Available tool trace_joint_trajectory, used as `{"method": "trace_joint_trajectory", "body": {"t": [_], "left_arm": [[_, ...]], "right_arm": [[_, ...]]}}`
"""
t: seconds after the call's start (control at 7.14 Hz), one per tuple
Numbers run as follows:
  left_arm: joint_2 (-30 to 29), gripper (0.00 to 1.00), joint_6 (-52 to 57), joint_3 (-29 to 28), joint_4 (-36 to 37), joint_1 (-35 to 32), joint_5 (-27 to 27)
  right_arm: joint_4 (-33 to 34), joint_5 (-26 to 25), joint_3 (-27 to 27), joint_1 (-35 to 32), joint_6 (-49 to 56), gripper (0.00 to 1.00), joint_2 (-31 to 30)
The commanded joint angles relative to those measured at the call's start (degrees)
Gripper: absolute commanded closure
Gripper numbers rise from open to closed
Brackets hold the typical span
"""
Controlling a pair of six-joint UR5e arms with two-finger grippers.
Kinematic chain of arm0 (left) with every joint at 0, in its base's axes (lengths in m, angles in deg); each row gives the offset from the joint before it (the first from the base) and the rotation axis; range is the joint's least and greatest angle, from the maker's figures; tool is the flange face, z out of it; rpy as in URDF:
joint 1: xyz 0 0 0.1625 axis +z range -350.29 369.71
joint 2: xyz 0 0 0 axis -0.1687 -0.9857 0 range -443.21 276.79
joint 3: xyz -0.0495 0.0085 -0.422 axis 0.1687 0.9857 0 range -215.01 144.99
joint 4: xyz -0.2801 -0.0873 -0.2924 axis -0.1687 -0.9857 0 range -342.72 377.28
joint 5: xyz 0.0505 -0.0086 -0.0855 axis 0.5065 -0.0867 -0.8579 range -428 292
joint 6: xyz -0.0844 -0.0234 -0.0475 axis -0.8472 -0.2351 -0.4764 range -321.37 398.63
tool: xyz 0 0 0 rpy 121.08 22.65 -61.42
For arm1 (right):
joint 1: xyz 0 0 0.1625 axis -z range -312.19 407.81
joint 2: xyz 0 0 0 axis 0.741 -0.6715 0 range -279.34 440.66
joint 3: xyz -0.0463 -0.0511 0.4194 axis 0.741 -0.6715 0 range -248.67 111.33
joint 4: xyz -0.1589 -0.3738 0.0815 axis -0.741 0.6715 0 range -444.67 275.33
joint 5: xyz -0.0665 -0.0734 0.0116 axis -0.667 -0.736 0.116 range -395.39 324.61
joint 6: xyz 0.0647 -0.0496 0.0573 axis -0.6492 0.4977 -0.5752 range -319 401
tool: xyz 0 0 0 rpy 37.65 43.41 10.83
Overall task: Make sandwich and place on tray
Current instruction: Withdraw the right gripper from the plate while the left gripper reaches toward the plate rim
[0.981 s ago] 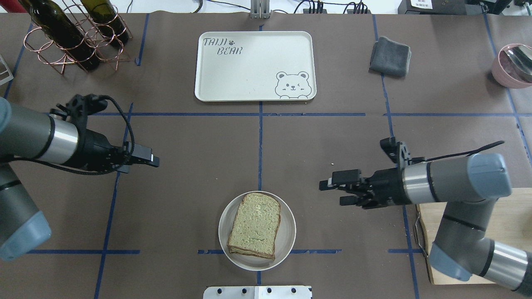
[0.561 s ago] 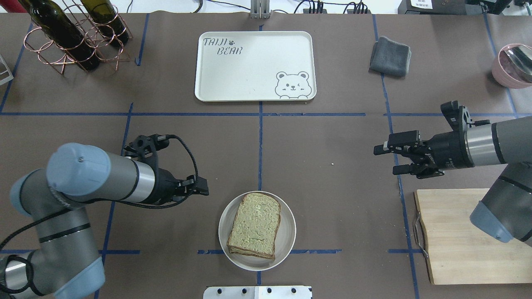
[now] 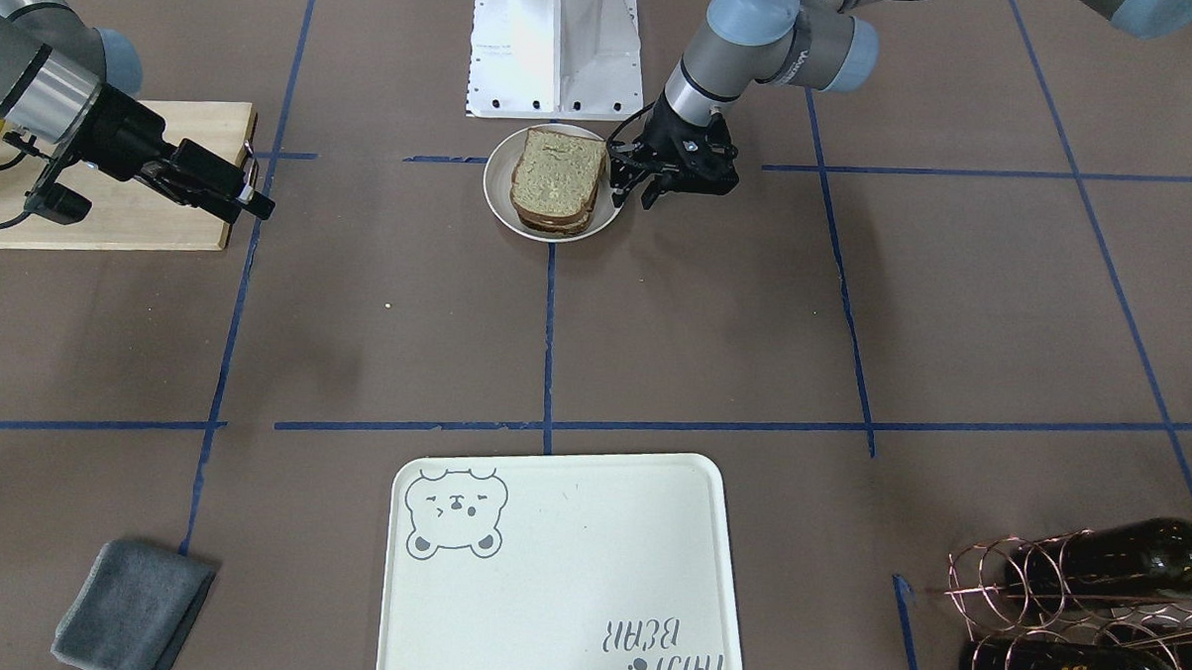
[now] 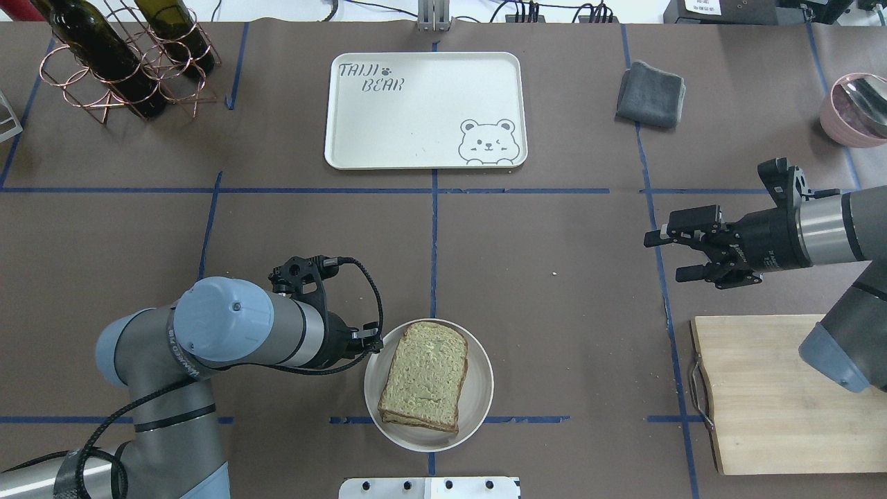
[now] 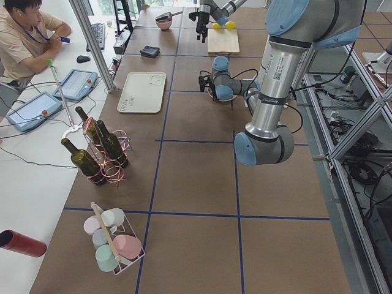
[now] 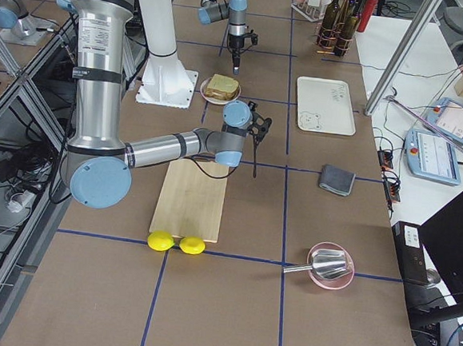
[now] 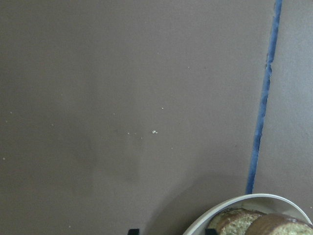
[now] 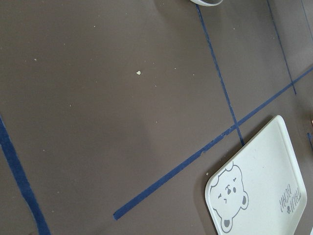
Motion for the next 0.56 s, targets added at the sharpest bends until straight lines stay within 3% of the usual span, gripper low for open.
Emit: {"method": "trace_joint_trajectory", "body": {"t": [0.0,0.42], "left_arm": [[0.15,0.52,-0.09,-0.70,-0.02,0.73,1.07],[-0.02,0.56,-0.18,-0.35,-0.10,2.39,1.07]], "right_arm": [[0.01,-0.11,-0.02,0.04,0.01,0.00,0.00],[0.01,-0.46,-0.02,0.12,0.01,0.00,0.35]]}}
